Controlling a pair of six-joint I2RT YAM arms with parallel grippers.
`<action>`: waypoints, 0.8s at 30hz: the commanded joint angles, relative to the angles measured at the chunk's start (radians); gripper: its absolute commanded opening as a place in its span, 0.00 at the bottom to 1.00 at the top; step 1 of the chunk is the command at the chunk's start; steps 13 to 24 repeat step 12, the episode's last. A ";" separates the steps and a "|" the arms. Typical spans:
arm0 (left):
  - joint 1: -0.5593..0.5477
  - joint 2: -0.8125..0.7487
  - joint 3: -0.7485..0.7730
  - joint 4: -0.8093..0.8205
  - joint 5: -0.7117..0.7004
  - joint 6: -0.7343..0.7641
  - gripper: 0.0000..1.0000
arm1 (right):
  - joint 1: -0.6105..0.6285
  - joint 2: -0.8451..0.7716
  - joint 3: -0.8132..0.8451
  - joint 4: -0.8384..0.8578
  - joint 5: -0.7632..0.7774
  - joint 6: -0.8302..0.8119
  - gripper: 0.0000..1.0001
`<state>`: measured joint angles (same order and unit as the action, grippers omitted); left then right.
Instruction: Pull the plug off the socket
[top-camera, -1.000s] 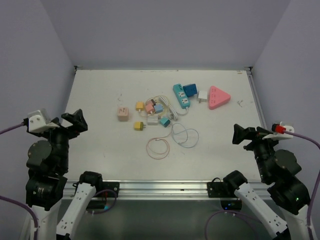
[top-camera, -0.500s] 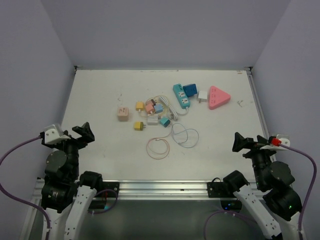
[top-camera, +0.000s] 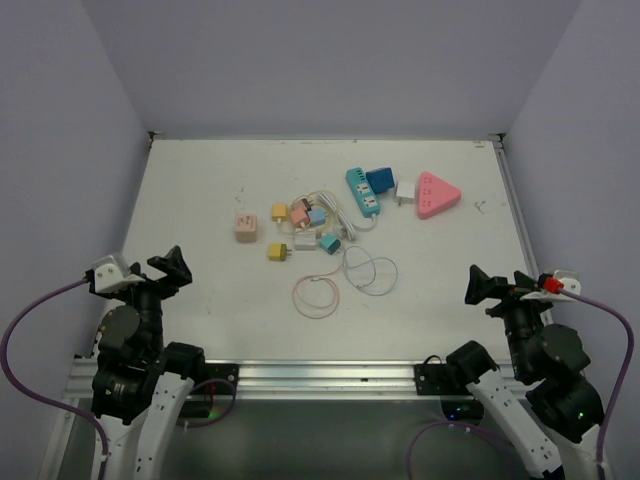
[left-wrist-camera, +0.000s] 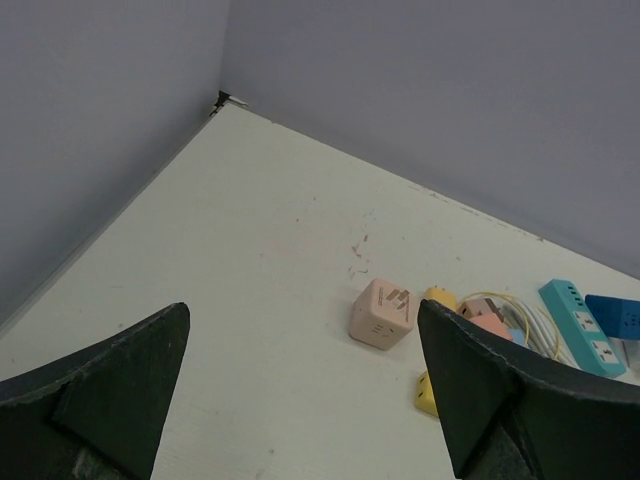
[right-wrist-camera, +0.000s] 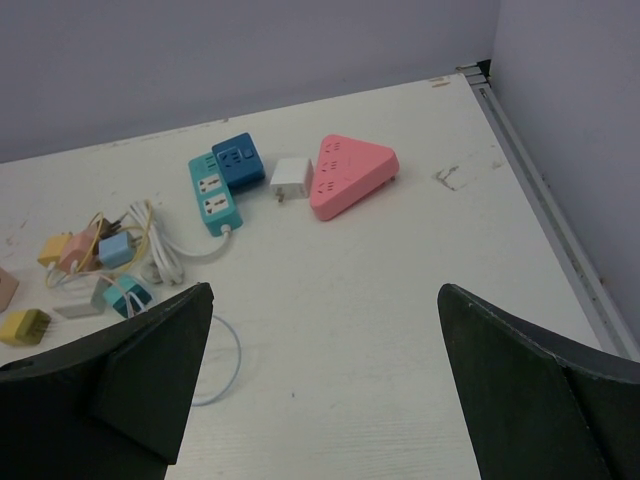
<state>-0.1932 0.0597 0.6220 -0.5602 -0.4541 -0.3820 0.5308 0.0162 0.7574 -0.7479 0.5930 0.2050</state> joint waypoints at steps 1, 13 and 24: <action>-0.002 -0.006 -0.013 0.059 -0.011 -0.012 1.00 | -0.002 -0.002 -0.007 0.016 0.004 -0.012 0.99; -0.003 -0.009 -0.015 0.063 -0.015 -0.014 1.00 | 0.000 -0.007 -0.007 0.021 -0.018 -0.027 0.99; -0.003 -0.009 -0.015 0.063 -0.015 -0.014 1.00 | 0.000 -0.007 -0.007 0.021 -0.018 -0.027 0.99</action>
